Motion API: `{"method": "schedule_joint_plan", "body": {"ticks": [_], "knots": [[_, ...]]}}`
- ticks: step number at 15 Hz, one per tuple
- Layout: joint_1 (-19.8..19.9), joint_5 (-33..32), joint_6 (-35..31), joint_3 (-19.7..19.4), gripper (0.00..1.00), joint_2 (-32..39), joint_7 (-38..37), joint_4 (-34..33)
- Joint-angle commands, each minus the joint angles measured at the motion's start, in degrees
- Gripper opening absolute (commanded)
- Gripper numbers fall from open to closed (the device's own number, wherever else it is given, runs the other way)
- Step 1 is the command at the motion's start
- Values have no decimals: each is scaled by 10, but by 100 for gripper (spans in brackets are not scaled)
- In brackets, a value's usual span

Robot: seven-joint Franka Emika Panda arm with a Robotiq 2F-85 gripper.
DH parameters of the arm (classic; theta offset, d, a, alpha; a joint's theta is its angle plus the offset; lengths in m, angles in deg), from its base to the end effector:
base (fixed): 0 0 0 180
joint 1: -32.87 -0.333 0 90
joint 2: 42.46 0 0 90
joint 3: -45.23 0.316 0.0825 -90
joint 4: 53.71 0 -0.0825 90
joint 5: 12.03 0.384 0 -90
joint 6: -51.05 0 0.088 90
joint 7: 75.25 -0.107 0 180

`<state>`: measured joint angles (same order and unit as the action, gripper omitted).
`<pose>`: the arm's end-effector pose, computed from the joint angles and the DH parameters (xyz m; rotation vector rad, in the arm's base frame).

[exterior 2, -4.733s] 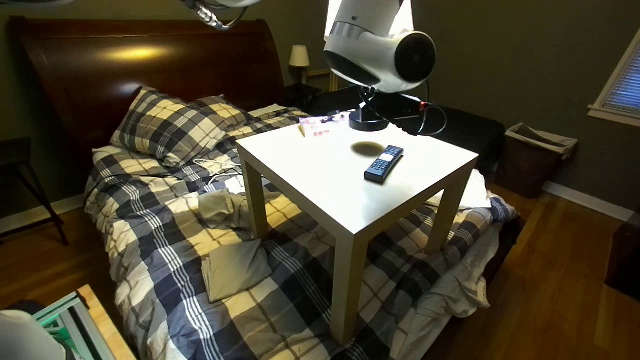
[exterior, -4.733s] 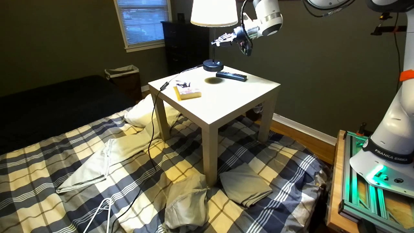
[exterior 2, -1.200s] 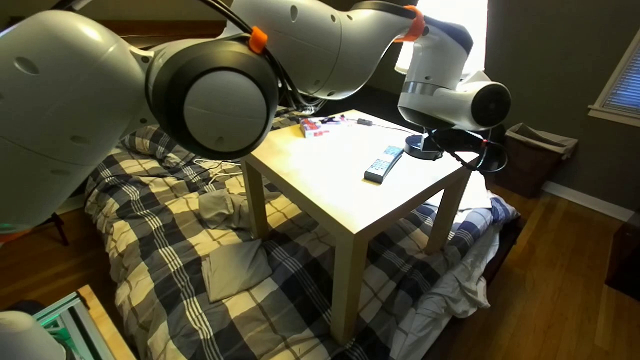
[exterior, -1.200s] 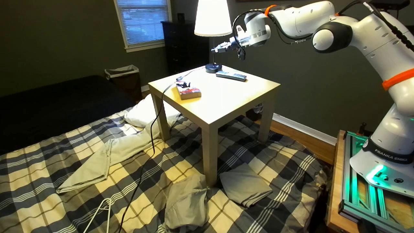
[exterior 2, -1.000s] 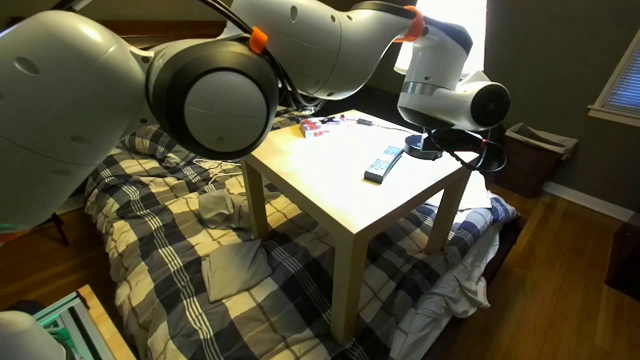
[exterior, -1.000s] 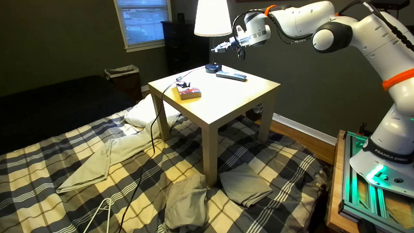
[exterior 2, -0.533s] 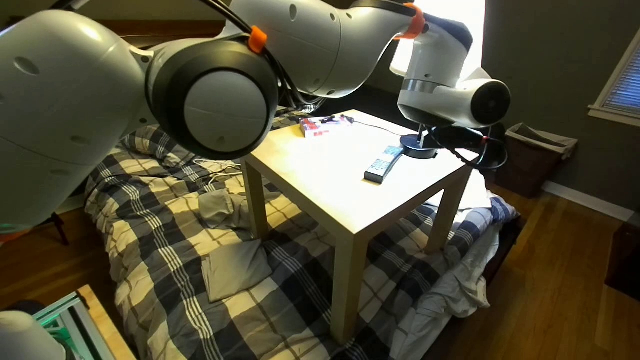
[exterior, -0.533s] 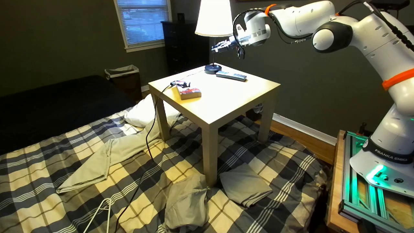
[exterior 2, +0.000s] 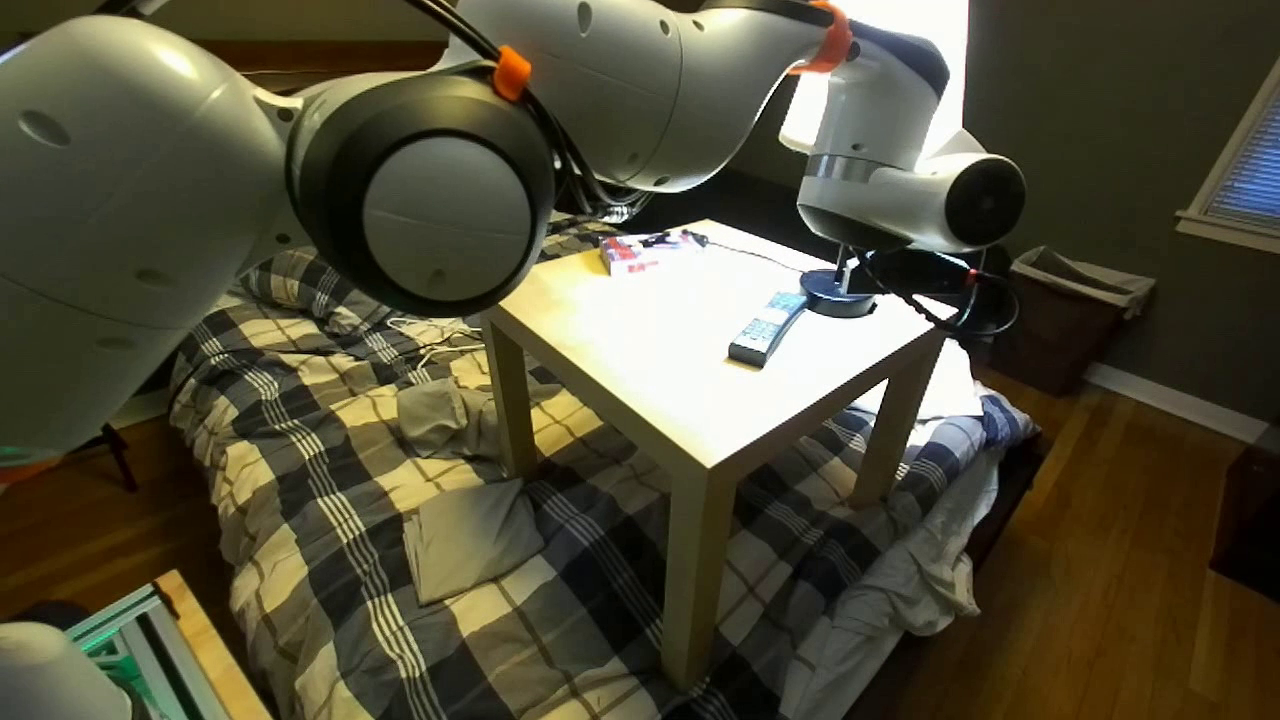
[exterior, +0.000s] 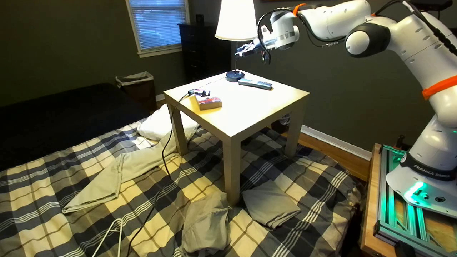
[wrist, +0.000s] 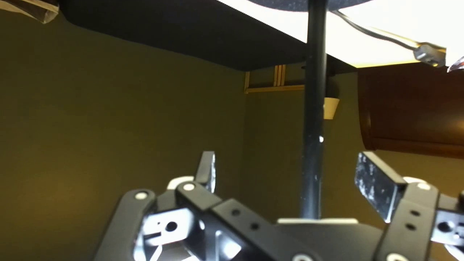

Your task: Move the lamp to the right

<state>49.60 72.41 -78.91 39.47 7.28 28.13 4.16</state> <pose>0.7735 -0.2565 0.3931 -2.2448 -0.7511 -1.6565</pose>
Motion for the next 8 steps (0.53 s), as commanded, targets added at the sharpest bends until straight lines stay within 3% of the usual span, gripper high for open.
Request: {"method": "schedule_joint_plan", "body": {"ticks": [1, 8], "knots": [[5, 6, 14, 5, 99, -38, -2, 55], [7, 28, 6, 8, 100, -109, 19, 175]]}}
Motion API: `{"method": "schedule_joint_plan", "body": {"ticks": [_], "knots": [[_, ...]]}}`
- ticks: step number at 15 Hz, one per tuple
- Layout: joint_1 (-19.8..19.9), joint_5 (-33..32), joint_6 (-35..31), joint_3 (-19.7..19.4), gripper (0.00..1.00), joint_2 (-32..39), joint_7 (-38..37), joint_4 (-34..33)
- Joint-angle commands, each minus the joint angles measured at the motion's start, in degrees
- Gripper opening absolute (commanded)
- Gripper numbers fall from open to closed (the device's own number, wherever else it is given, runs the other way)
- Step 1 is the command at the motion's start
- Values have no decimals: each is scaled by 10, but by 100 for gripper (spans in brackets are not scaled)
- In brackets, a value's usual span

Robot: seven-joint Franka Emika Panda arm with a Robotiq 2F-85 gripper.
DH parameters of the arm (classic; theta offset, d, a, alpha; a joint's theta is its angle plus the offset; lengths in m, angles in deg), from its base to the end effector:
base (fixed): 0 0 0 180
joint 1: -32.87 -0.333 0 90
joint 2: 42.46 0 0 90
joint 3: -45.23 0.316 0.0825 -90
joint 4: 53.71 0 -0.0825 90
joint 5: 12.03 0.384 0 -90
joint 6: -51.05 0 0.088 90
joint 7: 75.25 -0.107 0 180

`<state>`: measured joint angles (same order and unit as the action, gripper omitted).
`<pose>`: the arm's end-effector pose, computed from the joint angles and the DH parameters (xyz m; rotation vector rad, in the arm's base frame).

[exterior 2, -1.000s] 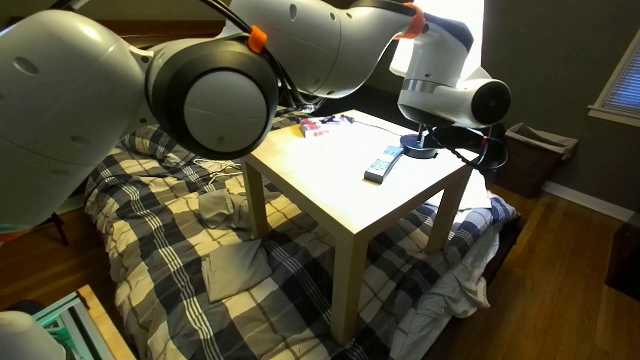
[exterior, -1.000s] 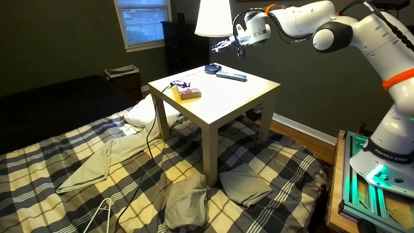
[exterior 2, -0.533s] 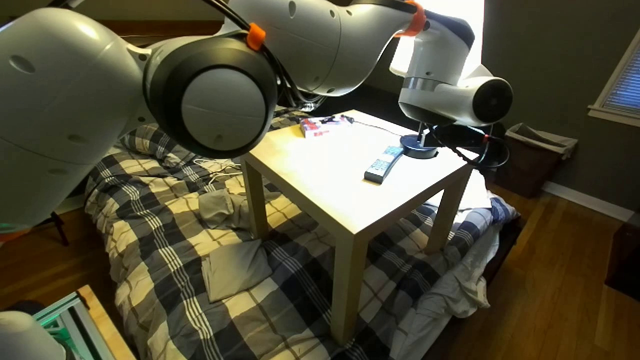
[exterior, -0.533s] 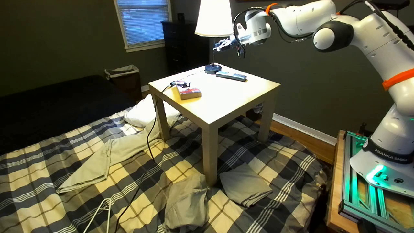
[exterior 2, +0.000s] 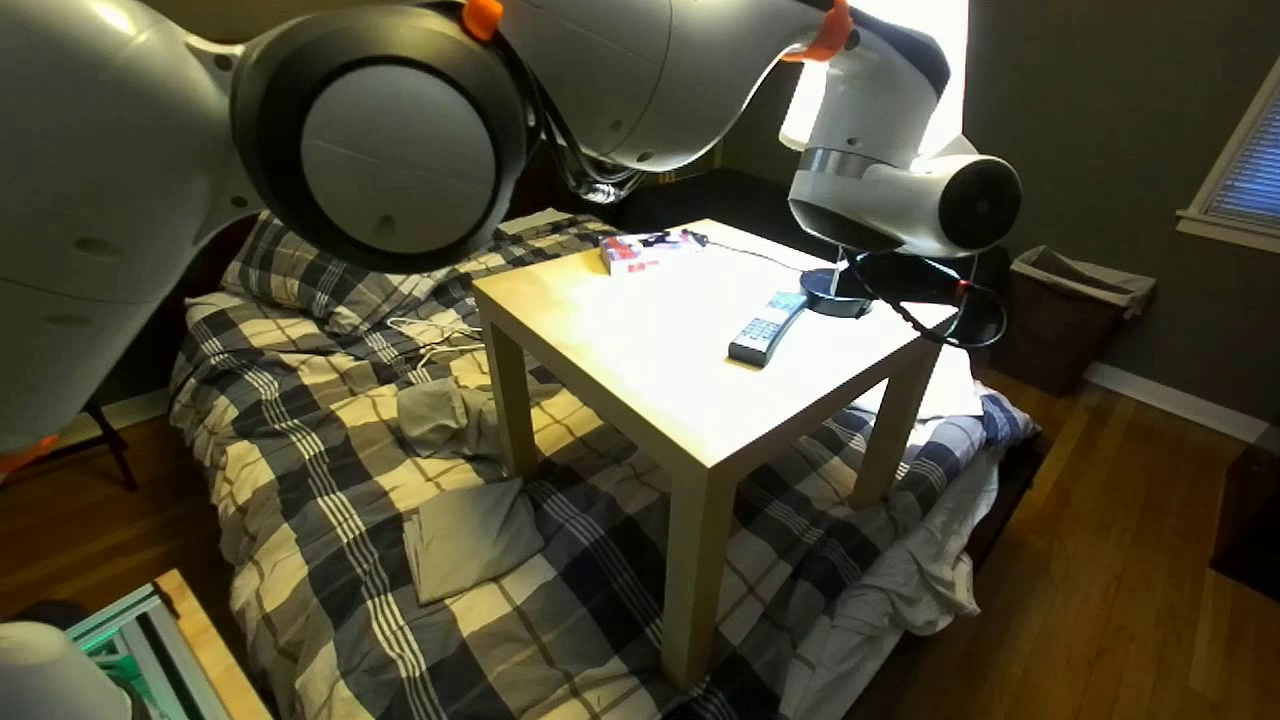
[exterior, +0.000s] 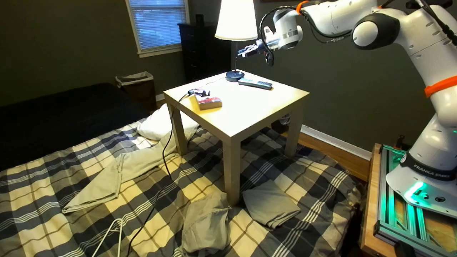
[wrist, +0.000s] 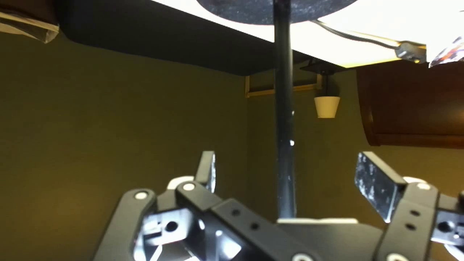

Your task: Move the lamp to the right

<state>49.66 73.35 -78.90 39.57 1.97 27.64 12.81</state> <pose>0.7530 -0.2551 0.3901 -2.2575 -0.6721 -1.6029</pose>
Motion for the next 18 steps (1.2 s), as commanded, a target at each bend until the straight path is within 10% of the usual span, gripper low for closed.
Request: {"method": "schedule_joint_plan", "body": {"ticks": [1, 10, 18], "knots": [[7, 22, 5, 6, 100, -72, 28, 113], [-33, -46, -29, -22, 100, -269, -20, 337], [-116, -345, -170, -10, 100, -465, -328, 526]]}}
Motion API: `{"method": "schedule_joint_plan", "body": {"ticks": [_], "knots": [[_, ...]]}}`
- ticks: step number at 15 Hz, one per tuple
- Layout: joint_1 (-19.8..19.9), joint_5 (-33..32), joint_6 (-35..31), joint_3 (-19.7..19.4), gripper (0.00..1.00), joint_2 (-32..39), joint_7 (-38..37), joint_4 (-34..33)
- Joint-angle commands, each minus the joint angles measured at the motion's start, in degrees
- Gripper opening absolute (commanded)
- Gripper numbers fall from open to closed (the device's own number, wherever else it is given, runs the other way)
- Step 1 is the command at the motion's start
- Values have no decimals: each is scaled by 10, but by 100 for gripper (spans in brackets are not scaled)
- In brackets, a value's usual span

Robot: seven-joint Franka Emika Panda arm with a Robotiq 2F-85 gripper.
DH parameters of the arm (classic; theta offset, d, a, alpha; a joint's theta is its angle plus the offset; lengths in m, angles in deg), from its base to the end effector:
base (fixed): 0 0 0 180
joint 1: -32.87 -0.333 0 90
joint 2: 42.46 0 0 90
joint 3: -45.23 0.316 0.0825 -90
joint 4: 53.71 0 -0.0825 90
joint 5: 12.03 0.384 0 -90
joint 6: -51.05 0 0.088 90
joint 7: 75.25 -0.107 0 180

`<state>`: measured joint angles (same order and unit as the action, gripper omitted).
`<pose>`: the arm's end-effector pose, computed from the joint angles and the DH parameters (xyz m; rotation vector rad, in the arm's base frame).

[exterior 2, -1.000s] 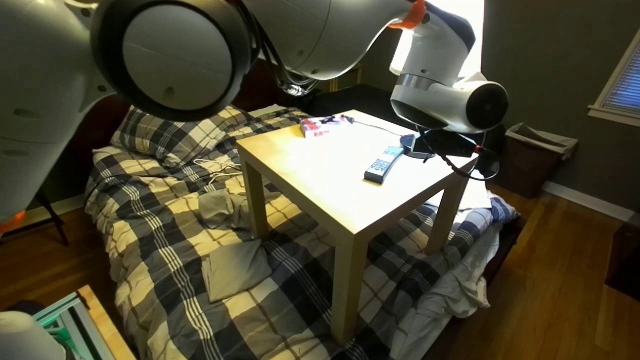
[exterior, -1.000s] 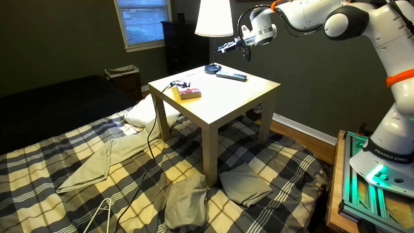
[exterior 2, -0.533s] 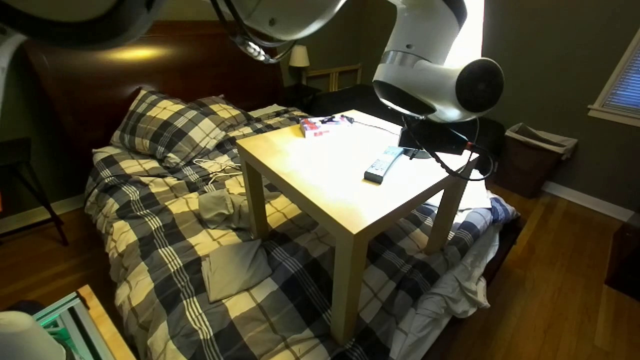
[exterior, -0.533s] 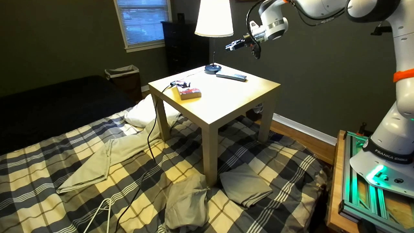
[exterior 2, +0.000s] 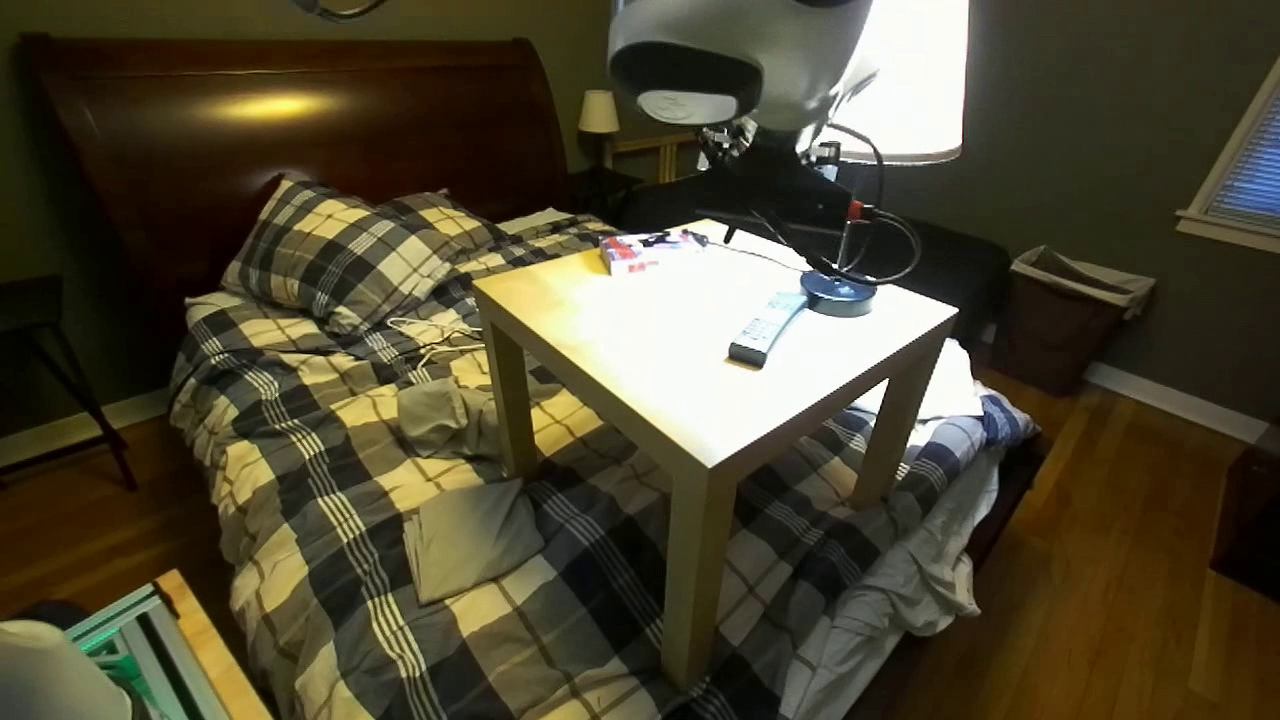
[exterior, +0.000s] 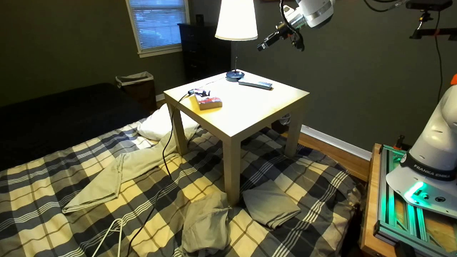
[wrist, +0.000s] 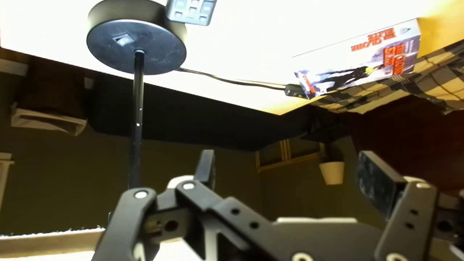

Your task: Move the lamp to the right

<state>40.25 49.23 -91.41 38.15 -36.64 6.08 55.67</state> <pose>0.6027 -0.1571 0.4937 -2.5707 -0.5786 -1.2578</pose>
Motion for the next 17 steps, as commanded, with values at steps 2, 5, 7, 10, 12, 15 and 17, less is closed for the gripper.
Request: {"method": "schedule_joint_plan", "body": {"ticks": [2, 5, 7, 10, 12, 15, 17], "knots": [[-23, -197, -41, 11, 100, -113, -205, 137], [-14, -313, -22, 14, 100, -151, -342, 169], [29, -377, 14, 59, 100, -177, -430, 168], [-23, -373, 5, 16, 100, -163, -419, 149], [-31, -373, 5, 10, 100, -165, -418, 149], [-28, -371, 5, 6, 100, -156, -413, 149], [-28, -371, 5, 6, 100, -154, -413, 149]]}}
